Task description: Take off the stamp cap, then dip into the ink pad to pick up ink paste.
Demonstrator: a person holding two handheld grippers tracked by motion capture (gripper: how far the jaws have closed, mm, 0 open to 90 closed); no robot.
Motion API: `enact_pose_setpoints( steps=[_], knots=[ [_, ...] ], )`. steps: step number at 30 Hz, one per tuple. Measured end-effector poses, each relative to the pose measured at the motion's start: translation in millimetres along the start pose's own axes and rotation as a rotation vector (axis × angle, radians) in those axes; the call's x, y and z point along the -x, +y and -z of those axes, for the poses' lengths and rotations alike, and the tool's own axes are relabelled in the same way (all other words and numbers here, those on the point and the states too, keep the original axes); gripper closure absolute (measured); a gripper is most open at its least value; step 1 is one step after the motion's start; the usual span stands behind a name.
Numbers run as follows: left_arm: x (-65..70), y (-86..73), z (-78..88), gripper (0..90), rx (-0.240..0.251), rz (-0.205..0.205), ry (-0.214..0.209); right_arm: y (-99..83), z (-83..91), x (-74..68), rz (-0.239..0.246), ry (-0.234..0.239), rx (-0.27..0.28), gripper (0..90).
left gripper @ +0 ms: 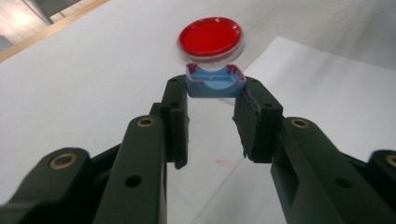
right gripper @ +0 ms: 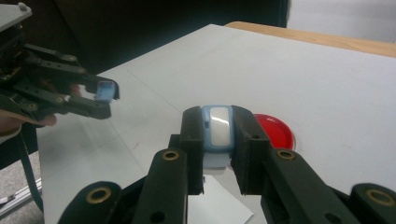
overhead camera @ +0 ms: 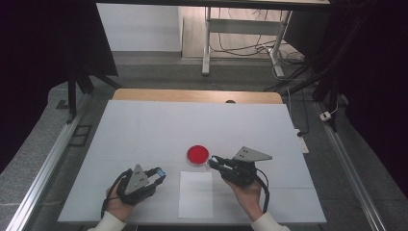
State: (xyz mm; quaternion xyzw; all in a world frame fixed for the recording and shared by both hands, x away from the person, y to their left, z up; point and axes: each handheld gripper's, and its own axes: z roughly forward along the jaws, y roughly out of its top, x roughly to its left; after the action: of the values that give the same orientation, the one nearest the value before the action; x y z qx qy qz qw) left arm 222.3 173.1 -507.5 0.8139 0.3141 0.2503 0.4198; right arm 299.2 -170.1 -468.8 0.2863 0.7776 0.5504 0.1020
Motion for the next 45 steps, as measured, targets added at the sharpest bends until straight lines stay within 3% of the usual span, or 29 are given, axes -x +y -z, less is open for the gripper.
enact_pose_setpoints(
  steps=[11,18,45],
  knots=[
    [-12.5,-21.4,26.9,65.7,-0.001,0.058,0.038,1.3,3.9,4.9,0.015,-0.015,-0.001,75.6],
    [-17.1,-29.1,35.7,65.6,-0.002,0.078,0.047,2.0,5.3,7.3,0.028,-0.028,-0.002,75.5],
    [-22.9,-32.3,34.5,65.6,-0.002,0.092,0.04,16.9,-0.4,6.3,0.093,-0.032,-0.031,75.5]
  ],
)
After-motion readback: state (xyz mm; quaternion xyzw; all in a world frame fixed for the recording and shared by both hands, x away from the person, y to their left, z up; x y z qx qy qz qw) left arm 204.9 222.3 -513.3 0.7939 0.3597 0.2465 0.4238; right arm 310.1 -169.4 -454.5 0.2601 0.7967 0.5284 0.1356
